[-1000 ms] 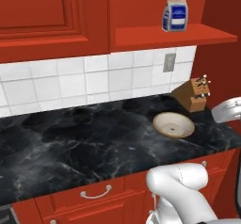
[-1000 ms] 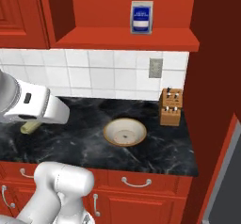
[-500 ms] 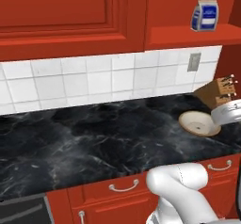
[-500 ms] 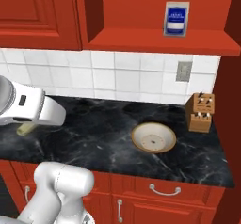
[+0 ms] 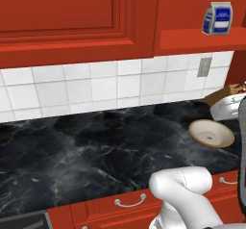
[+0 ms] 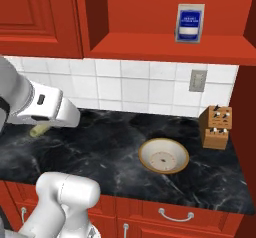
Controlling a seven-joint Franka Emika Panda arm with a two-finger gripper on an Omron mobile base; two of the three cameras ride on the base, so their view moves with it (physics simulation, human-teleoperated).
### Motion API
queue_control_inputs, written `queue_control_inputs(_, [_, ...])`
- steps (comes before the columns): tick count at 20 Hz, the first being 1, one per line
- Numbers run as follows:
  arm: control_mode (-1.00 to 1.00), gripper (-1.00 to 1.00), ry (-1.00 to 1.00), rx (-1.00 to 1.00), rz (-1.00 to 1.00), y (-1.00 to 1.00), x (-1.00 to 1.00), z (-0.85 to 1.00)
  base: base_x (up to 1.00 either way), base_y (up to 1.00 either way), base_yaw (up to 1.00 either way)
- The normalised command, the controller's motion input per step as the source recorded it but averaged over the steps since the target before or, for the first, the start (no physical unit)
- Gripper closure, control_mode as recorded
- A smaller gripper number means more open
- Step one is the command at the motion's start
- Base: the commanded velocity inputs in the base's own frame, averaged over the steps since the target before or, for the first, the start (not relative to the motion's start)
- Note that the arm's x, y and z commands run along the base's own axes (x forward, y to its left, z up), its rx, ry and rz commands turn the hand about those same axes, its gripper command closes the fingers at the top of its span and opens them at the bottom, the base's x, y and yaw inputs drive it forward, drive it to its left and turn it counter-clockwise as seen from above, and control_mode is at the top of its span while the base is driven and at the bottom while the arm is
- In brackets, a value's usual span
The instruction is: Pick the egg and butter from the fridge and place them by the bowl for mixing.
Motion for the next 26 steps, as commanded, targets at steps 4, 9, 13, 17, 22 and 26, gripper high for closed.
queue_control_inputs(4, [-1.00, 1.00, 0.06, 0.02, 0.00, -0.06, 1.00, -0.86, 0.00, 0.00, 0.00])
queue_control_inputs(9, [-1.00, 1.00, 0.14, 0.02, -0.04, 0.00, 1.00, -1.00, 0.00, 0.00, 0.00])
queue_control_inputs(13, [-1.00, 1.00, 0.15, 0.03, -0.12, 0.01, 1.00, -1.00, 0.00, 0.00, 0.00])
queue_control_inputs(17, [-1.00, 1.00, 0.17, 0.01, -0.13, 0.00, 1.00, -1.00, 0.00, 0.00, 0.00])
queue_control_inputs(22, [-1.00, 1.00, 0.15, 0.02, -0.18, -0.06, 0.94, -0.94, 0.00, 0.00, 0.00])
queue_control_inputs(26, [-1.00, 1.00, 0.18, 0.06, -0.16, -0.24, 0.69, -0.76, 0.00, 0.00, 0.00])
